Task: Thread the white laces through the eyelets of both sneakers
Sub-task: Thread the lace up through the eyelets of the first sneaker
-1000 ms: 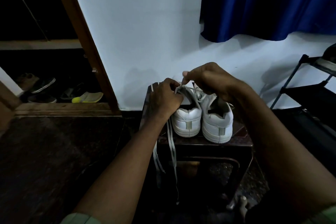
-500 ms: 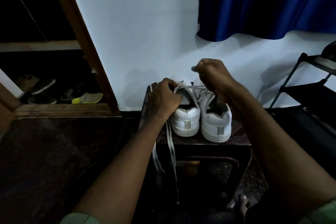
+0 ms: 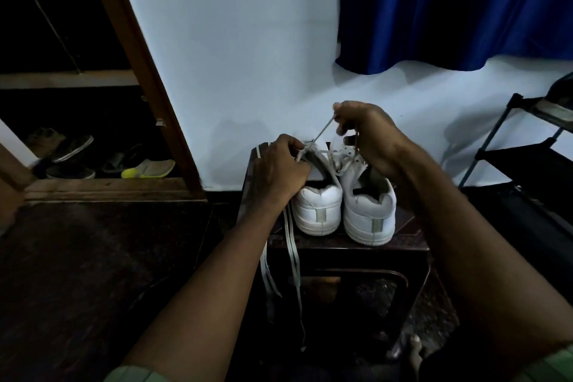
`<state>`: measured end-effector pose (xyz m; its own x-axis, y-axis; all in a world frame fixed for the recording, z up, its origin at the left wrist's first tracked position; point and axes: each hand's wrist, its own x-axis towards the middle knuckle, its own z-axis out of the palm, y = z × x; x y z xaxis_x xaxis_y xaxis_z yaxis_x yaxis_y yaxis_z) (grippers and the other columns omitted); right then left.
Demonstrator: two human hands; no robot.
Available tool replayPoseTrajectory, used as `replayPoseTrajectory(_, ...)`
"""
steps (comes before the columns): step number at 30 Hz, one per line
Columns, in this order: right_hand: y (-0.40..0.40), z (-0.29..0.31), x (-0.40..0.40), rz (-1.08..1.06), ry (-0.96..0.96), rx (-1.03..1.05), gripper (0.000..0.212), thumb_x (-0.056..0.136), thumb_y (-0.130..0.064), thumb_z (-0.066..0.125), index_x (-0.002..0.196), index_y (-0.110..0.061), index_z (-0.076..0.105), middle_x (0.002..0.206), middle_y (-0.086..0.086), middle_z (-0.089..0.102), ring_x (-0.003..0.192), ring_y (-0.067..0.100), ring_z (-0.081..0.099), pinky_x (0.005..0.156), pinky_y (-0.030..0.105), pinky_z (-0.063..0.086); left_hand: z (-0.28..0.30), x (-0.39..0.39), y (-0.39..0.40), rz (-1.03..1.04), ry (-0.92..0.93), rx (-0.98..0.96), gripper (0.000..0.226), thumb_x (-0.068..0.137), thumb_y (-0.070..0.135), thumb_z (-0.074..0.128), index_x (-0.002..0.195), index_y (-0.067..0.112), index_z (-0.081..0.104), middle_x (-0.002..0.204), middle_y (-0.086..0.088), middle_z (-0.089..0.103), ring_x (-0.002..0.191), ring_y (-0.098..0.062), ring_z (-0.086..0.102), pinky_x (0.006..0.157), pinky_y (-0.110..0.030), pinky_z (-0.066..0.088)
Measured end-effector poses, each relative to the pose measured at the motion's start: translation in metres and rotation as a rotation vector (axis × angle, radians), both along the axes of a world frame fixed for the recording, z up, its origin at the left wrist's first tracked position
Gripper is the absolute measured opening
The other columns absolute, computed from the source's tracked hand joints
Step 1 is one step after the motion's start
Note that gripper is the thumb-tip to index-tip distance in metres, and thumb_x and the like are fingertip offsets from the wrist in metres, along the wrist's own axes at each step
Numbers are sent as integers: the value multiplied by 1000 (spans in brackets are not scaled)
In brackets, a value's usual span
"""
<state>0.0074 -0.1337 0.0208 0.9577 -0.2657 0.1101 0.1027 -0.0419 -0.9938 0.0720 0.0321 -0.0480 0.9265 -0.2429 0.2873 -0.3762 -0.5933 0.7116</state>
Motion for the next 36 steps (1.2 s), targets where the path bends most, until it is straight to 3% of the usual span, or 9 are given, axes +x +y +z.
replayPoseTrajectory(3,-6,3,-1,18,6,472,37,96,-30,55,64,-21,69,87,0,72,98,15,68,90,38,42,3,-2,0,0,16,-9,31,71,23,63,101,35,65,102,12,74,109,-23,65,93,-43,53)
replayPoseTrajectory(6,-8,0,0,25,-46,813,41,104,-24,48,64,-19,52,57,0,49,56,17,55,71,32,54,4,-2,-1,-6,29,-18,36,63,27,55,96,39,61,98,13,74,107,-21,67,92,-43,54)
replayPoseTrajectory(9,-7,-5,1,-140,-7,277,36,99,-30,65,70,-21,43,57,-4,33,45,11,24,41,23,25,3,-2,0,-18,36,-5,36,62,27,54,96,41,58,97,14,73,107,-21,65,93,-44,54)
replayPoseTrajectory(14,-7,-6,2,-103,57,-1078,25,80,-44,84,85,-20,78,69,-16,63,72,4,60,63,18,43,-1,2,2,-16,35,13,33,63,42,58,95,48,53,98,13,72,102,-21,66,92,-47,55)
replayPoseTrajectory(18,-8,-12,5,-65,104,-1078,35,89,-38,75,71,-9,71,71,5,71,72,21,66,69,36,53,-1,4,1,-22,-46,47,27,76,43,65,101,39,58,99,8,74,102,-27,66,95,-49,51)
replayPoseTrajectory(22,-11,-10,6,-302,-26,-427,38,91,-30,60,58,-15,47,51,-6,40,54,18,39,58,34,31,1,7,1,-49,-109,140,29,85,31,69,114,30,63,110,2,75,106,-31,66,96,-43,50)
replayPoseTrajectory(25,-14,-18,9,-466,42,-748,32,90,-30,64,68,-9,58,62,-1,56,64,21,54,62,30,35,3,9,0,-90,-166,255,35,85,25,63,119,35,62,118,0,72,108,-32,66,94,-40,50)
replayPoseTrajectory(30,3,-22,8,-79,176,-923,52,77,-52,73,117,-20,67,106,-3,68,98,19,62,87,38,50,9,10,-1,-115,-195,345,29,88,32,60,116,39,62,115,1,71,106,-33,67,94,-42,52)
replayPoseTrajectory(36,15,-30,10,-87,229,-1009,41,74,-47,56,97,-18,74,97,2,74,95,26,66,87,43,54,10,15,4,-144,-167,337,30,85,30,57,114,38,59,117,5,73,107,-32,67,93,-42,52)
